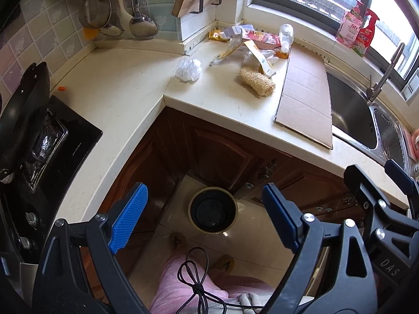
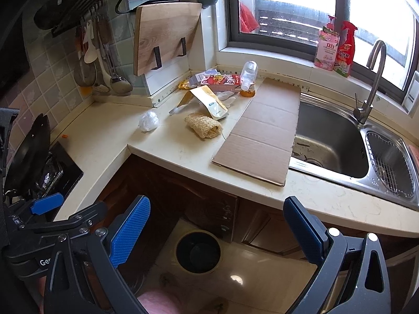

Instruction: Collect trash

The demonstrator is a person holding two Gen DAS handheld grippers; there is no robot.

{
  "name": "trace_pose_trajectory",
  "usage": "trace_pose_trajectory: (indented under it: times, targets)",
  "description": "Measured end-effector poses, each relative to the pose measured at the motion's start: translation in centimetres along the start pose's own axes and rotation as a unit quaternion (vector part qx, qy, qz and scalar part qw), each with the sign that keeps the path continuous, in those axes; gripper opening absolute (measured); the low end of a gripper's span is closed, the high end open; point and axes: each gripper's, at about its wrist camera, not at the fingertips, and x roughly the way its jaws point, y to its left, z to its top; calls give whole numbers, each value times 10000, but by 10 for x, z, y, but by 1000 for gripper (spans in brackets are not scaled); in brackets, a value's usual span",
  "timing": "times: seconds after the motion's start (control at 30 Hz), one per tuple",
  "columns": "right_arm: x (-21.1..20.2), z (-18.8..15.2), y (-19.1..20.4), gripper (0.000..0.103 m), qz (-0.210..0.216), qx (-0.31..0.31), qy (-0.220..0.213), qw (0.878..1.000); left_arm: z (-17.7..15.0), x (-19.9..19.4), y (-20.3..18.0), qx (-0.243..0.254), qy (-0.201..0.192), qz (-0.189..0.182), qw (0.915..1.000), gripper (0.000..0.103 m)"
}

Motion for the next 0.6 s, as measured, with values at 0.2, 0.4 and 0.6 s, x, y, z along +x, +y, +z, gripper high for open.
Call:
trace_pose_trajectory:
  times: [0.2, 0.4, 0.6]
  targets:
    - [24, 22, 10, 103, 30, -24, 54, 10000, 25, 21, 16, -53, 235, -248, 9994, 88]
    - [70, 63, 17, 103, 116, 34, 256, 9996, 77, 52, 29, 146, 186, -323, 9992, 88]
    - [144, 121, 21, 103, 72, 31, 459, 9989, 155, 109, 60, 52, 340, -576, 9977, 88]
